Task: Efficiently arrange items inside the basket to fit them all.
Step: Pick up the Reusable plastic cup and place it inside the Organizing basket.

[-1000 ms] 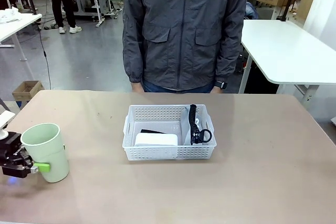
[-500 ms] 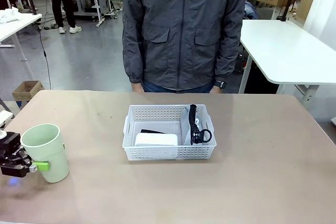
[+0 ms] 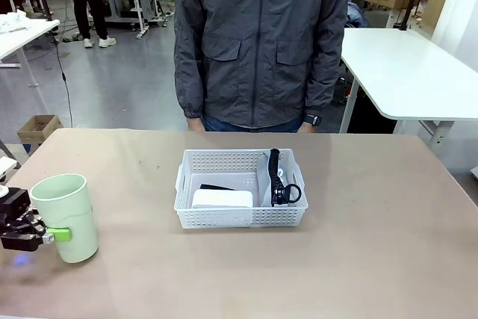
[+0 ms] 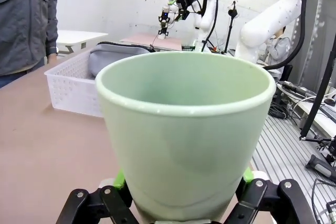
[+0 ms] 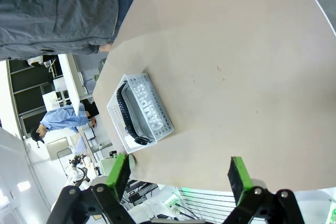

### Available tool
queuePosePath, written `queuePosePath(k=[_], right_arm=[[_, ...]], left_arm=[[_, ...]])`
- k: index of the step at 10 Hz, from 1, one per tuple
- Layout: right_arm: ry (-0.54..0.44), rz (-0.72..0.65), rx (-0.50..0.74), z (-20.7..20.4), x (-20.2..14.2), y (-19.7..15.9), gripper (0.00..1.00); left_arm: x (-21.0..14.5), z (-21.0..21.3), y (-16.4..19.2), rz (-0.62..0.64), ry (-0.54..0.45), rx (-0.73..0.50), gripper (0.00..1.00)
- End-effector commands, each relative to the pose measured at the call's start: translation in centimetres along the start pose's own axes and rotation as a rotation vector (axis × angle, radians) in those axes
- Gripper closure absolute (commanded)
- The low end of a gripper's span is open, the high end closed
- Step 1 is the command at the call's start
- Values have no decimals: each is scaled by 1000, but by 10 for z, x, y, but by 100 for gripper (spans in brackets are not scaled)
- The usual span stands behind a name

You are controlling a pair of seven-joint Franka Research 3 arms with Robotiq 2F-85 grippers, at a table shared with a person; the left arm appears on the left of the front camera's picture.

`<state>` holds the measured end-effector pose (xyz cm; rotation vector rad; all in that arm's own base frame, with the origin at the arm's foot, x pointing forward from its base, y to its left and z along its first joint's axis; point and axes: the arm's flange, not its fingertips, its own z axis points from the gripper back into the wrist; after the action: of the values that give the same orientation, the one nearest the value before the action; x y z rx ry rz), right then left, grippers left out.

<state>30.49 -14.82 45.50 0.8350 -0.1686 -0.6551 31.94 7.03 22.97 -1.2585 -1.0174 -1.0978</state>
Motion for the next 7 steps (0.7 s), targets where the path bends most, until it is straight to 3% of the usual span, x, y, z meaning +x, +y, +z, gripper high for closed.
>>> queuePosePath(k=[1,2,3,4,6,7], right_arm=[[1,2,8,0,1,1,0],[1,2,8,0,1,1,0],[1,2,8,0,1,1,0],[1,2,8,0,1,1,0],[1,2,8,0,1,1,0],[1,2,8,0,1,1,0]], left_arm=[[27,-22,-65,-34,-6,9,71],[47,-22,-73,-19,5,38,100],[68,-25,-81,-3,7,64,71],[90,-29,-87,-15,18,84,100],[122,-42,-90,-41,45,125,100],[133,-43,-91,-39,59,137,71]])
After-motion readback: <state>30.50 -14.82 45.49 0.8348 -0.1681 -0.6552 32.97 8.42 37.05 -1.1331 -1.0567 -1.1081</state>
